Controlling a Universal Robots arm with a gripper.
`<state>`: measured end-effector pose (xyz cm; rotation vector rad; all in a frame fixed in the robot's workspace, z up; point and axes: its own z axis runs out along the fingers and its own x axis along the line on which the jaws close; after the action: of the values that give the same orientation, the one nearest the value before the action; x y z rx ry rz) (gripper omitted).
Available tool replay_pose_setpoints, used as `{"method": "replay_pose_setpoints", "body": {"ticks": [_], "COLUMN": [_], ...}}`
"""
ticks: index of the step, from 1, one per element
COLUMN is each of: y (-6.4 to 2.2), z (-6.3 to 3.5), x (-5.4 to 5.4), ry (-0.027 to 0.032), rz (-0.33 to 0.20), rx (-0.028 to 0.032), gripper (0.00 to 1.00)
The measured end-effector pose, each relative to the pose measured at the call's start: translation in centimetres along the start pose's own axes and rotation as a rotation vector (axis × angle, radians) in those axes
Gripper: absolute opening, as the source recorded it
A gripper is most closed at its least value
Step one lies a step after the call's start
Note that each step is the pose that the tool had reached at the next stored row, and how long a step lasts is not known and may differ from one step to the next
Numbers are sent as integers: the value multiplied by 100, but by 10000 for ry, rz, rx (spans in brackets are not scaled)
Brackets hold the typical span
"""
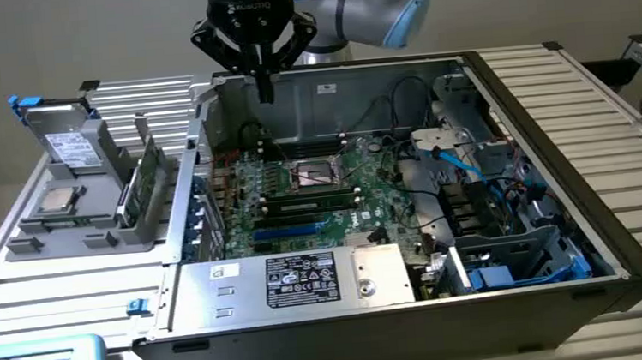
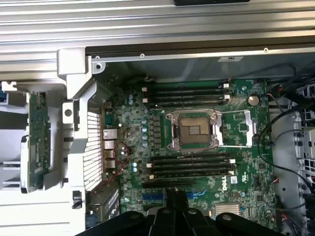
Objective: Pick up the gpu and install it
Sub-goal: 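Reach for the gpu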
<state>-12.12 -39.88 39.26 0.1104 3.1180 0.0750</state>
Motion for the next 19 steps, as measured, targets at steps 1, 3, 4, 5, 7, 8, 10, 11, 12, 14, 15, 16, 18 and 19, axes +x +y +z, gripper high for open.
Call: {"method": "replay_pose_setpoints", "body": {"ticks": [1, 3, 4, 5, 7, 8, 10, 11, 12, 14, 15, 16, 18, 19], "y": [0, 0, 0, 0, 0, 0, 0, 0, 0, 1, 3, 7, 23, 29], "z": [0, 0, 0, 0, 0, 0, 0, 0, 0, 1, 2, 5, 12, 17], "x": [0, 0, 0, 0, 0, 0, 0, 0, 0, 10, 31, 60, 142, 186], "ry": [0, 0, 0, 0, 0, 0, 0, 0, 0, 1, 0, 0, 1, 1], "rz": [0, 0, 0, 0, 0, 0, 0, 0, 0, 2, 2, 0, 1, 0], "rx": [0, 1, 0, 0, 0, 0, 0, 0, 0, 1, 1, 1, 3, 3], "gripper": [12, 12, 12, 12, 12, 12, 12, 12, 12, 12, 12, 13, 19, 25]}}
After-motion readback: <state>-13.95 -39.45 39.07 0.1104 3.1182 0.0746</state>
